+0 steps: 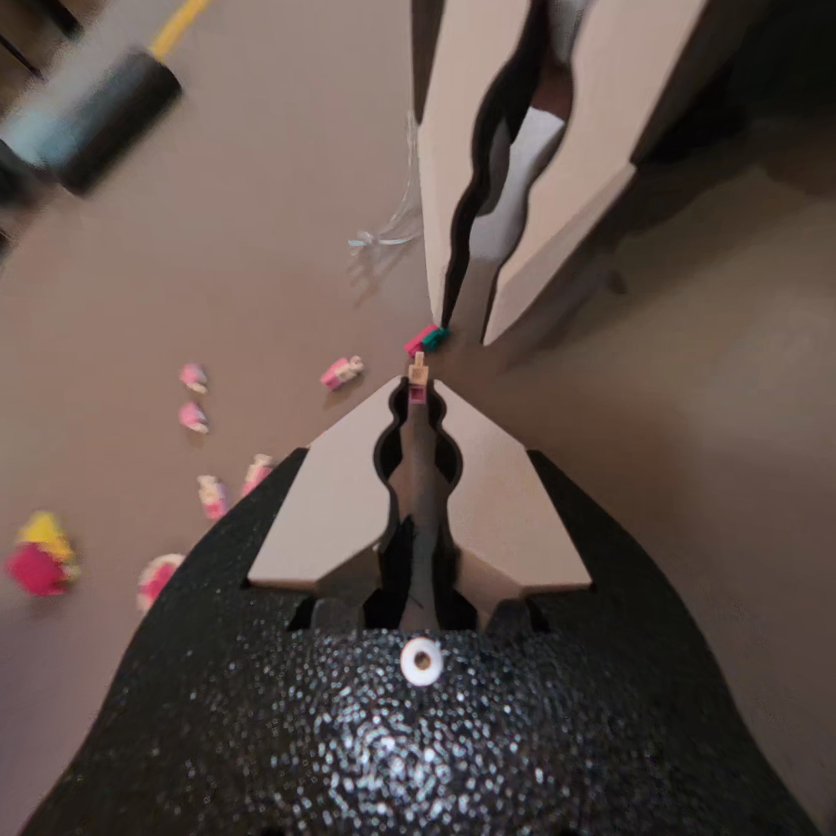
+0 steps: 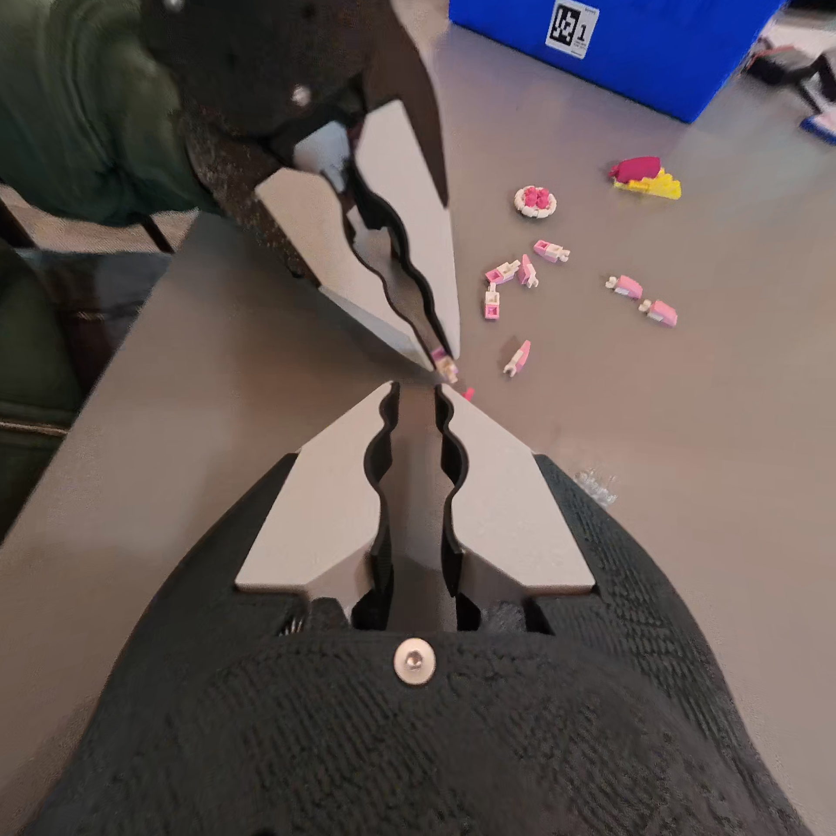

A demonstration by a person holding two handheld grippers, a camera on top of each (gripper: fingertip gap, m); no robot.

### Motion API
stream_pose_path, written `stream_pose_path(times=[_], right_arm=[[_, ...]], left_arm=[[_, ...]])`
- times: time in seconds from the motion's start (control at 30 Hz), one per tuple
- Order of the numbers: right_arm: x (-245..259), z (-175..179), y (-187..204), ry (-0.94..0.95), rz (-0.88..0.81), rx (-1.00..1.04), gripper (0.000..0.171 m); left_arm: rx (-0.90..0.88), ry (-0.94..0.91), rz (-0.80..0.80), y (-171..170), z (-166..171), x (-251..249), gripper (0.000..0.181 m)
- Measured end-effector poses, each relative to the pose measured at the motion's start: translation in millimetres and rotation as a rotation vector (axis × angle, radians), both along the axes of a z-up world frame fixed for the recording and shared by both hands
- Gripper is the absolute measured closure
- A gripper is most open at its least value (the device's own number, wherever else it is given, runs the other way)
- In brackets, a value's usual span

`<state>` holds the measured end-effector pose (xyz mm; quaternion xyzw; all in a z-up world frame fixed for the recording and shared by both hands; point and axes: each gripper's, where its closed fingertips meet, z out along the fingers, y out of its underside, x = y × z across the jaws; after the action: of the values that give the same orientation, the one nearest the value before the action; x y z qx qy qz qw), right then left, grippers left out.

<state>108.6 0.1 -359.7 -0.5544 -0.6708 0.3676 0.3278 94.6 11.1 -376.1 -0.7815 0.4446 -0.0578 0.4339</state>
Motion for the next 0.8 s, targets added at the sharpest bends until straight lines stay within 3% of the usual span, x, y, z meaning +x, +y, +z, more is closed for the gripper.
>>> stream_pose_path(times=[0.03,0.23,0.37,0.6,0.8], right_arm=[[-0.6,3.6,1.3,0.016,-0.019,-0.055,0.159],[-3.1,25.6,6.3,0.128,-0.072,-0.24,0.169],[-3.5,22.0,4.5,0.105,-0.071,-0.261,0.163],[-1.3,18.8,2.8,0.072,-0.058,-0.194,0.167],[0.8,25.8,-0.1,0.121,-0.001,-0.021,0.169]], left_arm=[[0.083,0.034,-0.023,0.9,5.2,0.3,0.176],[0.338,0.063,-0.116,-3.7,30.1,11.1,0.176],[0.403,0.087,-0.142,-6.4,34.8,15.1,0.176],[0.385,0.077,-0.133,-6.9,31.7,16.4,0.176],[0.228,-0.153,-0.115,-8.9,36.4,18.5,0.177]])
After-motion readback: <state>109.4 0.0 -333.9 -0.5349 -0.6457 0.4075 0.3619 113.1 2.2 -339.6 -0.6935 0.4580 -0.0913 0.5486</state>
